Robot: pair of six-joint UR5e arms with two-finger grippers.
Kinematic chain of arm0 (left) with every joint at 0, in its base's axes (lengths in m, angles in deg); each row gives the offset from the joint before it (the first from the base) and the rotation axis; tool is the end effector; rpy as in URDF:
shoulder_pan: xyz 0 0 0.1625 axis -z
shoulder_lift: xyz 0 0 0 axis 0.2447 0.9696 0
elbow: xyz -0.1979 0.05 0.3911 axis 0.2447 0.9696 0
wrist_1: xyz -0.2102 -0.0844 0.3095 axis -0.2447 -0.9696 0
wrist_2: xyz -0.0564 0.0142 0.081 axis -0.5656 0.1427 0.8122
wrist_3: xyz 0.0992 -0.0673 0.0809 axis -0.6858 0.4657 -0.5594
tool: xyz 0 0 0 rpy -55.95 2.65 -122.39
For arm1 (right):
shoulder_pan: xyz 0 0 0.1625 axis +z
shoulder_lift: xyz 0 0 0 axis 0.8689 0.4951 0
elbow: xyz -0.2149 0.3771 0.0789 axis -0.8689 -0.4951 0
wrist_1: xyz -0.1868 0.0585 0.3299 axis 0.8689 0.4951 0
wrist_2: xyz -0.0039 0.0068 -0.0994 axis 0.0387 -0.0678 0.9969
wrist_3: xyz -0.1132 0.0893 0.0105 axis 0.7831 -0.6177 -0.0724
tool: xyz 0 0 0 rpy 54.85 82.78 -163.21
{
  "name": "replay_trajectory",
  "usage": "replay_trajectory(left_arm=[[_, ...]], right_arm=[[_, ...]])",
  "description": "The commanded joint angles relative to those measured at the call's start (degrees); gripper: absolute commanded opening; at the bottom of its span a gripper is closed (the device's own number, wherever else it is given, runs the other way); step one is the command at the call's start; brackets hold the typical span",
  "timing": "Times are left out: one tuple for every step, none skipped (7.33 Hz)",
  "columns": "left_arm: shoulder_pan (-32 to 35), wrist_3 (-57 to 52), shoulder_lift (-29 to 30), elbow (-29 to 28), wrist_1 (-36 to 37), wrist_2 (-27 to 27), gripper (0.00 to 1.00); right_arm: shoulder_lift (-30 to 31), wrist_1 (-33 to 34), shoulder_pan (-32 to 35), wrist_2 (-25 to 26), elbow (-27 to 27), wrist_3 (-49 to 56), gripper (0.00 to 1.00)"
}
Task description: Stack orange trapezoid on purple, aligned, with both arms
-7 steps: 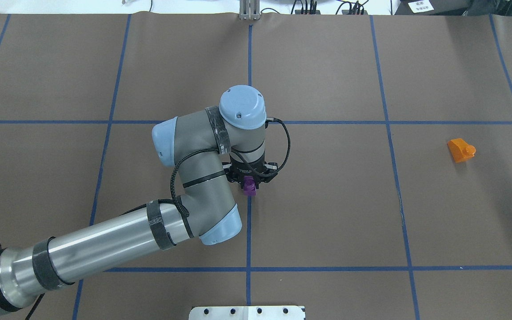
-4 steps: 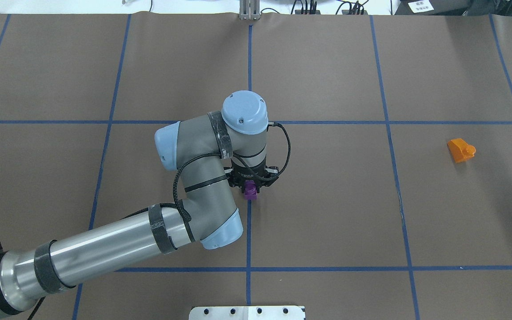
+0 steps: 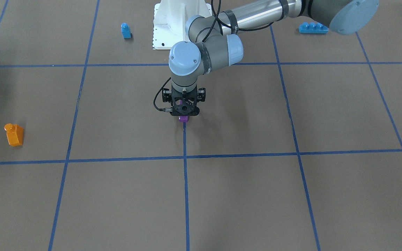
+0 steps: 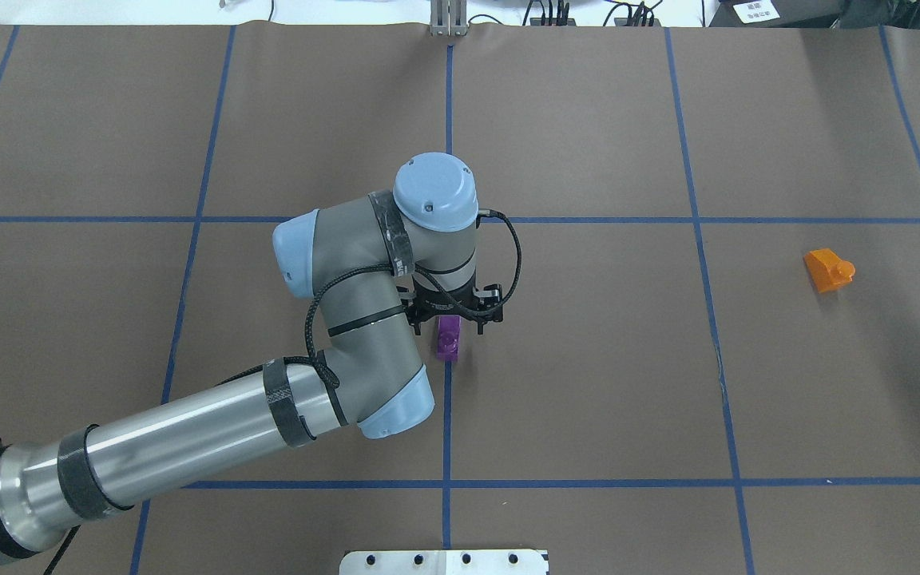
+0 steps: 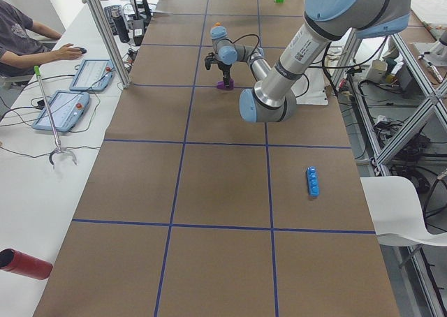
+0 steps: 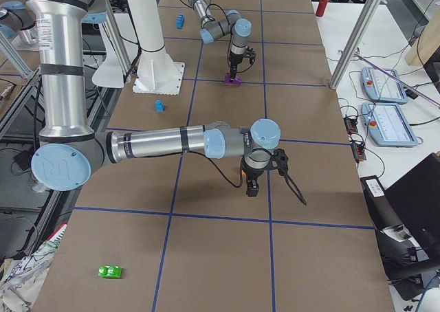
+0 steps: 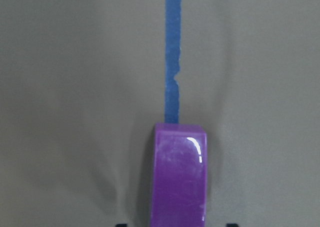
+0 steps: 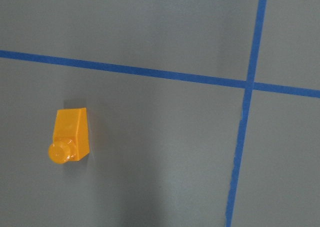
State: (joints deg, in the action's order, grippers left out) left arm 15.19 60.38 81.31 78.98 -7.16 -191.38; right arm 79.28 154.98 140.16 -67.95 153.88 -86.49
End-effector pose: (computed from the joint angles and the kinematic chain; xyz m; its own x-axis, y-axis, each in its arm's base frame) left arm 0.6582 -0.4456 0.2227 0.6646 -0.0054 -0.7472 -0.0851 0.9929 -0.0829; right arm -0.0535 -0.4655 0.6443 0.6838 -0.1159 0.7204 0.1273 0.9911 0.0386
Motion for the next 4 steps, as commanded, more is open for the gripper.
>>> replay_trajectory(left_arm=[[3.9, -0.2, -0.2, 2.0, 0.6, -0.2, 1.0], [4.9, -0.2, -0.2, 2.0, 0.6, -0.2, 1.0], [5.3, -0.2, -0.3, 2.0, 0.7, -0.2, 1.0], [5.5, -0.2, -0.2, 2.0, 0.7, -0.3, 1.0]], right_arm=[[-0.1, -8.2, -8.0, 0.7, -0.2, -13.2, 1.0], [0.1, -14.0, -12.1, 2.4, -1.2, -20.4, 1.0], [-0.1, -16.5, -14.5, 3.0, -2.3, -24.0, 1.0], [-0.2, -17.4, -16.3, 4.6, -2.5, -23.9, 1.0]])
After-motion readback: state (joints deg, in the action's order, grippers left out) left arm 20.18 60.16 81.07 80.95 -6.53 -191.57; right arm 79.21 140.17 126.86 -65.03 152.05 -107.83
